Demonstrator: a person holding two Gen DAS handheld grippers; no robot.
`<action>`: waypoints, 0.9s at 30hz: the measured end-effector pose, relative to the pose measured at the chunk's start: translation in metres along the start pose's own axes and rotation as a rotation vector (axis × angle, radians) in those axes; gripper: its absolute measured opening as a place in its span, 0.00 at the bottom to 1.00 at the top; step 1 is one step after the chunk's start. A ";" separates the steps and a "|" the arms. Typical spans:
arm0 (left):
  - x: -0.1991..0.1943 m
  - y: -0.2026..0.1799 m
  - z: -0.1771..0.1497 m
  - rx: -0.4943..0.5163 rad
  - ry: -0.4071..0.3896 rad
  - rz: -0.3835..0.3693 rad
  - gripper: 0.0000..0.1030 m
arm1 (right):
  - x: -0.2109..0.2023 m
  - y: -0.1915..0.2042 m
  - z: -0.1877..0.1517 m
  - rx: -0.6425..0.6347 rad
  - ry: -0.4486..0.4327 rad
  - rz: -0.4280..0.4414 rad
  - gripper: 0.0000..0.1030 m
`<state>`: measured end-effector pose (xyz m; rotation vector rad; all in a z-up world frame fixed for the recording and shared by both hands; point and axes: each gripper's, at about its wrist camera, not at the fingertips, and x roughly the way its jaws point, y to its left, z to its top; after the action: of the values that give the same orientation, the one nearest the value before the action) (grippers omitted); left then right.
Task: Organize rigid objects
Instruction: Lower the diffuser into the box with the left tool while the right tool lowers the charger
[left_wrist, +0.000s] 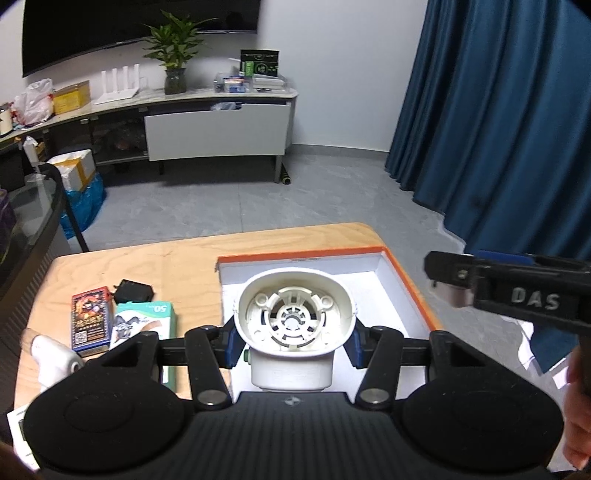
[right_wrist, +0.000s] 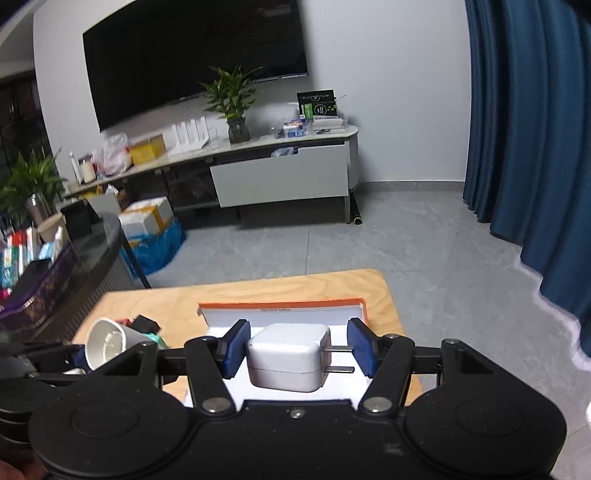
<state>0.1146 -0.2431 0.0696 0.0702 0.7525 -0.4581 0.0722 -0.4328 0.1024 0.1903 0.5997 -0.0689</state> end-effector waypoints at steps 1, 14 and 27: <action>0.000 0.000 0.000 -0.005 0.000 0.003 0.51 | 0.000 0.001 0.000 -0.004 0.001 -0.001 0.68; -0.003 -0.003 -0.003 0.004 -0.004 0.016 0.51 | 0.005 -0.001 0.003 -0.002 0.011 0.002 0.68; -0.001 -0.003 -0.004 0.007 -0.006 0.014 0.51 | 0.006 0.006 0.004 -0.005 0.011 0.000 0.68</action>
<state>0.1100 -0.2441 0.0678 0.0806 0.7445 -0.4471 0.0801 -0.4277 0.1036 0.1861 0.6104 -0.0668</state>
